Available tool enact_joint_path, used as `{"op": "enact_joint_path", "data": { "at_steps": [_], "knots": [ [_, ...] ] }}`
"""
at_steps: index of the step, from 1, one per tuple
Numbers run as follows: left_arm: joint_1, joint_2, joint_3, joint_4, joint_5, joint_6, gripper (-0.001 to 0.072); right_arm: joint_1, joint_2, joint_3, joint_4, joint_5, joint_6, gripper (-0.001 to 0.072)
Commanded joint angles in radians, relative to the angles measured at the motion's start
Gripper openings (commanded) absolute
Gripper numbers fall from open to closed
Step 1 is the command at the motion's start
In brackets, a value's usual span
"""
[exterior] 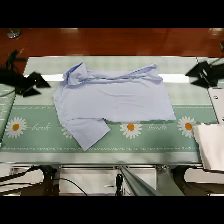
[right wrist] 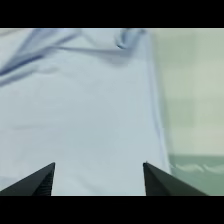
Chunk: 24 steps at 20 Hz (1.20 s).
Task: Fold the shirts.
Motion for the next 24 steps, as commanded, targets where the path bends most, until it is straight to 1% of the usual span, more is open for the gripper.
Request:
{"op": "enact_joint_path", "data": {
  "at_steps": [1, 2, 4, 5, 6, 8, 9, 12, 17, 21, 22, 23, 24],
  "knots": [
    [0.142, 0.157, -0.338, 0.002, 0.013, 0.045, 0.0701, -0.063, 0.227, -0.378, -0.011, -0.153, -0.039, 0.0635],
    [0.178, 0.202, -0.438, -0.045, 0.063, 0.051, 0.0701, -0.065, 0.289, -0.490, 0.079, -0.195, -0.080, 0.0635],
    [0.251, 0.274, -0.616, -0.204, 0.130, 0.139, 0.0700, -0.058, 0.400, -0.675, 0.254, -0.229, -0.194, 0.0635],
    [0.278, 0.298, -0.687, -0.259, 0.157, 0.163, 0.0701, -0.058, 0.443, -0.743, 0.312, -0.237, -0.217, 0.0635],
    [0.295, 0.309, -0.738, -0.280, 0.182, 0.166, 0.0701, -0.059, 0.474, -0.789, 0.339, -0.237, -0.235, 0.0634],
    [0.304, 0.309, -0.805, -0.334, 0.231, 0.192, 0.0700, -0.059, 0.510, -0.822, 0.336, -0.226, -0.237, 0.0634],
    [0.303, 0.309, -0.828, -0.393, 0.253, 0.236, 0.0700, -0.059, 0.519, -0.822, 0.338, -0.218, -0.237, 0.0634],
    [0.274, 0.309, -0.877, -0.536, 0.333, 0.301, 0.0700, -0.058, 0.524, -0.822, 0.357, -0.205, -0.236, 0.0634],
    [0.121, 0.268, -0.878, -0.547, 0.439, 0.307, 0.0700, -0.058, 0.524, -0.822, 0.366, -0.189, -0.235, 0.0634],
    [0.013, 0.250, -0.875, -0.593, 0.517, 0.323, 0.0697, -0.058, 0.523, -0.822, 0.364, -0.192, -0.234, 0.0634],
    [-0.007, 0.250, -0.872, -0.595, 0.532, 0.332, 0.0645, -0.072, 0.523, -0.821, 0.348, -0.228, -0.225, 0.0634],
    [-0.013, 0.250, -0.861, -0.593, 0.528, 0.350, 0.0371, -0.102, 0.523, -0.813, 0.312, -0.269, -0.191, 0.0634],
    [-0.011, 0.251, -0.844, -0.592, 0.507, 0.367, 0.0030, -0.148, 0.523, -0.797, 0.253, -0.294, -0.146, 0.0634]
  ]
}}
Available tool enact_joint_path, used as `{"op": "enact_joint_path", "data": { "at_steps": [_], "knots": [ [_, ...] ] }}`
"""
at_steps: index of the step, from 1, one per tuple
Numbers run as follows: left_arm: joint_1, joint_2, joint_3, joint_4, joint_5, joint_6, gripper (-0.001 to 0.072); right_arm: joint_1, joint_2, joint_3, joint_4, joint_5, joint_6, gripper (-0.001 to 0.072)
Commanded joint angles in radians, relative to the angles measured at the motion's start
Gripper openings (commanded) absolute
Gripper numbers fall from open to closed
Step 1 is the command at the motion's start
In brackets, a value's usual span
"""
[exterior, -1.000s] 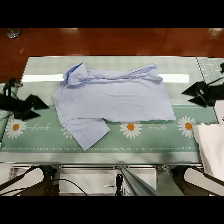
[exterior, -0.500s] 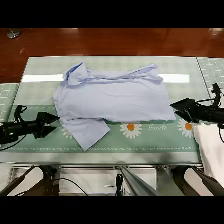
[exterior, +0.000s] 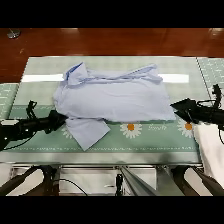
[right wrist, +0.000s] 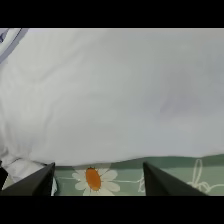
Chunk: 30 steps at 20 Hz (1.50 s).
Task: Fold the shirts.
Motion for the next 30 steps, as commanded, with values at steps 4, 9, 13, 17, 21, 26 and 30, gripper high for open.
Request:
{"op": "enact_joint_path", "data": {
  "at_steps": [4, 9, 13, 17, 21, 26, 30],
  "knots": [
    [-0.036, -0.002, 0.102, -0.039, -0.059, 0.056, 0.0022, -0.211, -0.002, 0.036, -0.374, -0.019, 0.178, 0.0634],
    [-0.037, -0.002, 0.118, -0.039, -0.062, 0.056, 0.0022, -0.209, -0.087, -0.007, -0.353, 0.020, 0.201, 0.0633],
    [-0.037, -0.002, 0.118, -0.039, -0.062, 0.056, 0.0022, -0.209, -0.212, -0.007, -0.208, 0.016, 0.142, 0.0634],
    [-0.037, -0.002, 0.118, -0.039, -0.061, 0.056, 0.0022, -0.209, -0.301, -0.007, -0.111, 0.003, 0.072, 0.0633],
    [-0.037, -0.002, 0.118, -0.039, -0.061, 0.056, 0.0022, -0.094, -0.346, 0.018, -0.101, -0.058, 0.060, 0.0633],
    [-0.037, -0.002, 0.118, -0.039, -0.062, 0.056, 0.0022, 0.079, -0.419, 0.126, -0.105, -0.148, 0.144, 0.0633],
    [-0.037, -0.002, 0.118, -0.039, -0.062, 0.056, 0.0022, 0.182, -0.478, 0.211, -0.105, -0.134, 0.173, 0.0621]
  ]
}}
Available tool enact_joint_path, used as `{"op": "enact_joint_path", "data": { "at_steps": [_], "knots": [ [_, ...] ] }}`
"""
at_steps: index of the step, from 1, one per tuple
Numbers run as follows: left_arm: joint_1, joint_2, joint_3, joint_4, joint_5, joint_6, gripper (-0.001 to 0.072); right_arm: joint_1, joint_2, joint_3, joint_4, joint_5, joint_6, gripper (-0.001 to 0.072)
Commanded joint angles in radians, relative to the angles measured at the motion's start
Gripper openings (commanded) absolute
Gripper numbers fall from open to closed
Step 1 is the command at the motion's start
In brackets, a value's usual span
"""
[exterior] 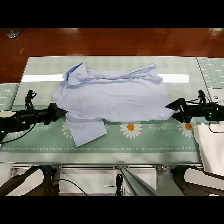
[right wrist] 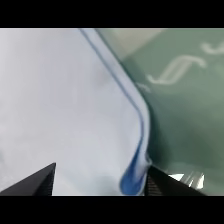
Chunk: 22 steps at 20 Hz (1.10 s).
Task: Fold the shirts.
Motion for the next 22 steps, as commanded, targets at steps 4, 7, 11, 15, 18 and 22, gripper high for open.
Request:
{"op": "enact_joint_path", "data": {
  "at_steps": [4, 7, 11, 15, 18, 22],
  "knots": [
    [0.000, 0.000, 0.007, -0.004, -0.003, 0.000, 0.0022, 0.118, -0.043, 0.140, -0.029, 0.072, 0.011, 0.0017],
    [0.000, 0.005, 0.104, -0.053, -0.051, 0.000, 0.0022, 0.117, -0.032, 0.293, -0.026, 0.182, 0.030, 0.0016],
    [0.000, 0.055, 0.492, -0.222, -0.066, -0.001, 0.0021, 0.117, 0.048, 0.744, -0.025, 0.248, 0.105, 0.0016],
    [0.002, 0.080, 1.010, -0.188, -0.067, -0.053, 0.0021, 0.118, 0.137, 1.232, -0.084, 0.311, 0.148, 0.0016],
    [0.026, 0.129, 1.280, 0.011, -0.119, -0.170, 0.0021, 0.117, 0.310, 1.320, -0.292, 0.347, 0.178, 0.0017],
    [0.043, 0.322, 1.392, 0.511, -0.201, -0.349, 0.0021, 0.117, 0.540, 1.319, -0.432, 0.416, 0.185, 0.0018]
  ]
}}
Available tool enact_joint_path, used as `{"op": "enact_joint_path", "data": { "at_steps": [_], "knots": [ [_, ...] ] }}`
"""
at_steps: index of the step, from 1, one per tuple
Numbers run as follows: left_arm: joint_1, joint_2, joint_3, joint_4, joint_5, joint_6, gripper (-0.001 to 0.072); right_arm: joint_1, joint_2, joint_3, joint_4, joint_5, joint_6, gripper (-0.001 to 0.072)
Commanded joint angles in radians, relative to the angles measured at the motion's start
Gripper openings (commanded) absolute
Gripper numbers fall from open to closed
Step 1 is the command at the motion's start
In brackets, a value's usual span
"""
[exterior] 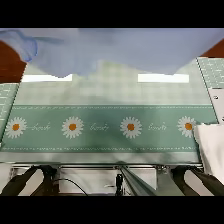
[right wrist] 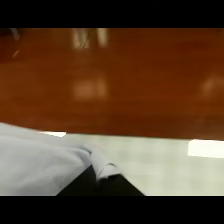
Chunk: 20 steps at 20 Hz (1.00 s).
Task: Fold the shirts.
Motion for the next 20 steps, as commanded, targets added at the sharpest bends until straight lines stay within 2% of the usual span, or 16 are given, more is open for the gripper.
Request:
{"op": "enact_joint_path", "data": {
  "at_steps": [1, 3, 8, 12, 16, 20],
  "knots": [
    [0.012, 0.167, 0.115, 0.439, -0.081, -0.153, 0.0021, 0.001, 0.189, 0.042, -0.145, 0.065, 0.029, 0.0018],
    [-0.008, 0.277, 0.114, 0.584, -0.137, -0.177, 0.0021, 0.001, 0.262, 0.042, -0.148, 0.089, 0.033, 0.0018],
    [-0.230, 0.451, 0.109, 0.878, -0.190, -0.259, 0.0021, 0.002, 0.357, 0.042, -0.149, 0.187, 0.075, 0.0018],
    [-0.309, 0.450, 0.074, 0.895, -0.269, -0.261, 0.0021, 0.001, 0.371, -0.032, -0.124, 0.228, 0.077, 0.0018],
    [-0.303, 0.426, -0.150, 0.894, -0.261, -0.281, 0.0021, 0.001, 0.370, -0.243, -0.090, 0.266, 0.055, 0.0018],
    [-0.304, 0.342, -0.435, 0.866, -0.156, -0.281, 0.0021, 0.001, 0.370, -0.563, -0.044, 0.089, 0.004, 0.0018]
  ]
}}
